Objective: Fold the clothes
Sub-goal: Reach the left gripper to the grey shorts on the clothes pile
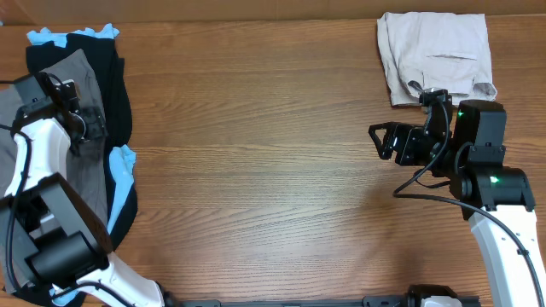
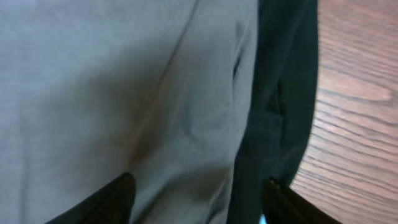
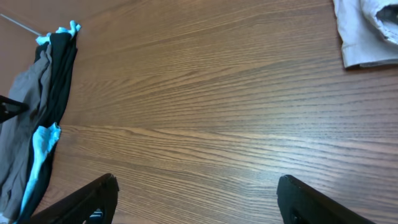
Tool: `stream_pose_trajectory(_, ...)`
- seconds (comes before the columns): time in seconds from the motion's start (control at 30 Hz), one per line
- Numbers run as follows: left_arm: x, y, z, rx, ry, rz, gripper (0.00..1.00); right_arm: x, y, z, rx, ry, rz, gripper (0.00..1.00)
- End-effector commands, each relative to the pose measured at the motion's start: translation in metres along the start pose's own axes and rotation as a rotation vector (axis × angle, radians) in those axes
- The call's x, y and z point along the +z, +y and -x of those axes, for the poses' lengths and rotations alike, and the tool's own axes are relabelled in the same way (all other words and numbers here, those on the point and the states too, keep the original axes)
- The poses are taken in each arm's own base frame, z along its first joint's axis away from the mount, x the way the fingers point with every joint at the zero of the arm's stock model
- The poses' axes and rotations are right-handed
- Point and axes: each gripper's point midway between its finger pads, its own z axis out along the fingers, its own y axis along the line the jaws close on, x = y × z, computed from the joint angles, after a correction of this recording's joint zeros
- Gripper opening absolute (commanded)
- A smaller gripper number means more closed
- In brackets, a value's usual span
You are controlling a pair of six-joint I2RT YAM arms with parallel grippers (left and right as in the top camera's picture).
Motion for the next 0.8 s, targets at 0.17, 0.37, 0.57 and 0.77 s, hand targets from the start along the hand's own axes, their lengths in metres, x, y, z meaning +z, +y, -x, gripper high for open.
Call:
stream_pose_trajectory(0.17,0.029,-0.003,-0.008,0.020,0.042,-0.002,0.50,-0.005,0.004,0.010,-0.020,-0.026,-0.001,0.78)
stream_pose_trajectory(0.37,0.036,-0.004,-0.013,0.018,0.060,-0.004,0.16,-0.005,0.004,0.010,-0.020,-0.026,-0.001,0.78)
stream_pose_trajectory(0.57,0.020,-0.004,0.004,-0.008,0.040,-0.002,0.04,-0.005,0.004,0.010,-0.020,-0.026,-0.001,0.77)
stream_pose_trajectory(0.77,-0.024,-0.013,0.028,-0.048,0.060,-0.012,0.04,-0.005,0.004,0.010,-0.020,-0.026,-0.001,0.76)
